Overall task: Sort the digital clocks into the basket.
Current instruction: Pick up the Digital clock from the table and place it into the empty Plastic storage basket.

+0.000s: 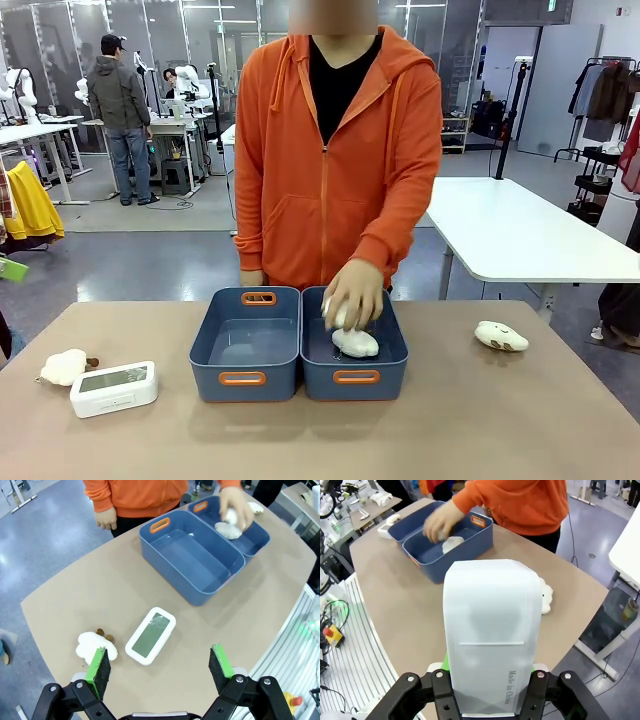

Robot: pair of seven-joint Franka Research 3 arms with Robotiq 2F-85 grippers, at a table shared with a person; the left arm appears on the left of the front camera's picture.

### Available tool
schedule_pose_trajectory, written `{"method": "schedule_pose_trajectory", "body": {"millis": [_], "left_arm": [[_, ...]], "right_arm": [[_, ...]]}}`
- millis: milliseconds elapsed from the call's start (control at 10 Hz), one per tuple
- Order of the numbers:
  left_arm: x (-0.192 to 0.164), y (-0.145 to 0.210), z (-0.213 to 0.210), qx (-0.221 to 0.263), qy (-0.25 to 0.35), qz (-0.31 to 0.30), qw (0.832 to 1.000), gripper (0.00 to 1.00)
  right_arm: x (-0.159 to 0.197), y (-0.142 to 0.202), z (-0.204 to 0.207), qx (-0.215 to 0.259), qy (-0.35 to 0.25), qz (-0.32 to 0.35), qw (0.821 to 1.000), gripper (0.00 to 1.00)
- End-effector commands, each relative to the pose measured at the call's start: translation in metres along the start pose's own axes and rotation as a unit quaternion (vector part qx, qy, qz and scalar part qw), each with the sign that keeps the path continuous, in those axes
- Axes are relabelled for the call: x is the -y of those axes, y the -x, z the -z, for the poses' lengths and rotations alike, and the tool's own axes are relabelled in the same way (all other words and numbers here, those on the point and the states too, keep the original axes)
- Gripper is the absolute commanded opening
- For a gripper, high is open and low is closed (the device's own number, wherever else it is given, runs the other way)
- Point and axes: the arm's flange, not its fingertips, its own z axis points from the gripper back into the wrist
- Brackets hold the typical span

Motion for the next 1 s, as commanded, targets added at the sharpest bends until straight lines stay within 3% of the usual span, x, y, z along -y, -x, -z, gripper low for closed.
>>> {"method": "schedule_pose_trajectory", "body": {"millis": [0, 100, 500, 600, 900], "left_arm": [[-0.001, -0.001, 0.000, 0.001, 0.003, 0.003, 1.000, 1.00], [-0.001, -0.001, 0.000, 0.001, 0.003, 0.003, 1.000, 1.00], [-0.001, -0.001, 0.000, 0.001, 0.003, 0.003, 1.000, 1.00], [-0.001, -0.001, 0.000, 0.001, 0.003, 0.003, 1.000, 1.00], [-0.001, -0.001, 0.000, 0.001, 0.003, 0.003, 1.000, 1.00]], "right_arm": [[-0.003, -0.012, 0.002, -0.005, 0.016, 0.010, 1.000, 0.39], [-0.011, -0.027, 0.006, -0.015, 0.027, 0.030, 0.999, 0.39], [-0.076, -0.092, 0.035, -0.051, 0.005, -0.036, 0.998, 0.39], [-0.100, -0.114, 0.050, -0.087, 0.034, -0.053, 0.994, 0.39], [-0.183, -0.177, 0.111, -0.146, 0.024, -0.156, 0.977, 0.39]]}}
